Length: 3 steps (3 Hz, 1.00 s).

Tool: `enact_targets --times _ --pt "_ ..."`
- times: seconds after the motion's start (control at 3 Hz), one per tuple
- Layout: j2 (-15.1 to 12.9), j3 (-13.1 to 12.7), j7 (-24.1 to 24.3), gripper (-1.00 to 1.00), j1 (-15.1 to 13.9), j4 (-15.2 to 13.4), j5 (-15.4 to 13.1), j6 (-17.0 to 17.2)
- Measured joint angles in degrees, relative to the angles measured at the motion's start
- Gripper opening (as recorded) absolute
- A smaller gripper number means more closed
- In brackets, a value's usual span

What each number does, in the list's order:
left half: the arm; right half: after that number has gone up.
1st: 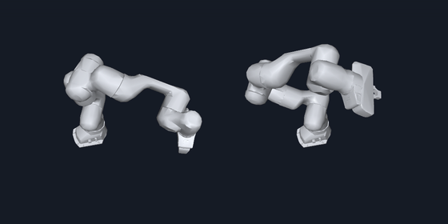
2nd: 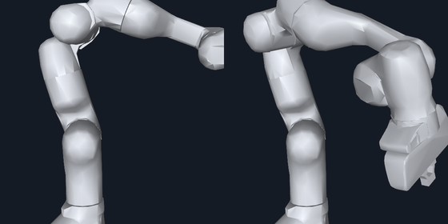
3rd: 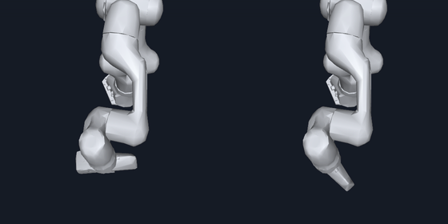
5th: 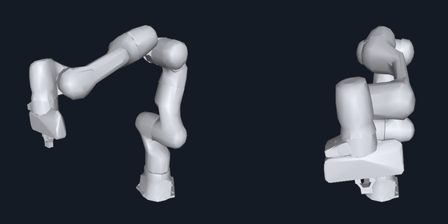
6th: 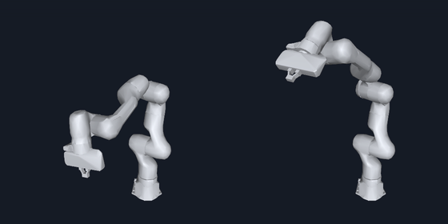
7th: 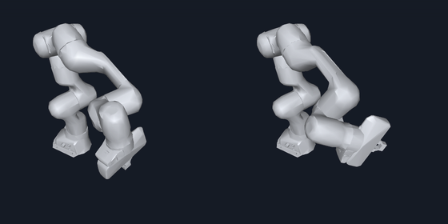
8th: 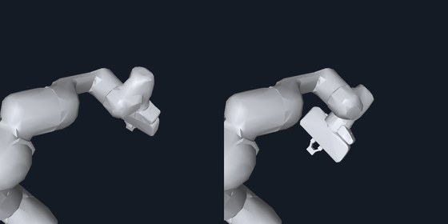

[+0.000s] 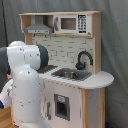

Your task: Play with the kitchen

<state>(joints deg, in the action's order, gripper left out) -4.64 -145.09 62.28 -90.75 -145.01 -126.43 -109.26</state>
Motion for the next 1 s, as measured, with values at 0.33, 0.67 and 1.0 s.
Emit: enact_targets --times 0.33,0.67,1.0 --pt "1.1 0.1 6.1 1.0 -0.7 0.0 0.0 -0.3" --pt "3.3 0.1 10.7 1.0 -3.0 0.6 -0.7 -1.4" --pt "6.8 -0.3 12.3 1.0 -3.4 3.6 -1.0 -4.6"
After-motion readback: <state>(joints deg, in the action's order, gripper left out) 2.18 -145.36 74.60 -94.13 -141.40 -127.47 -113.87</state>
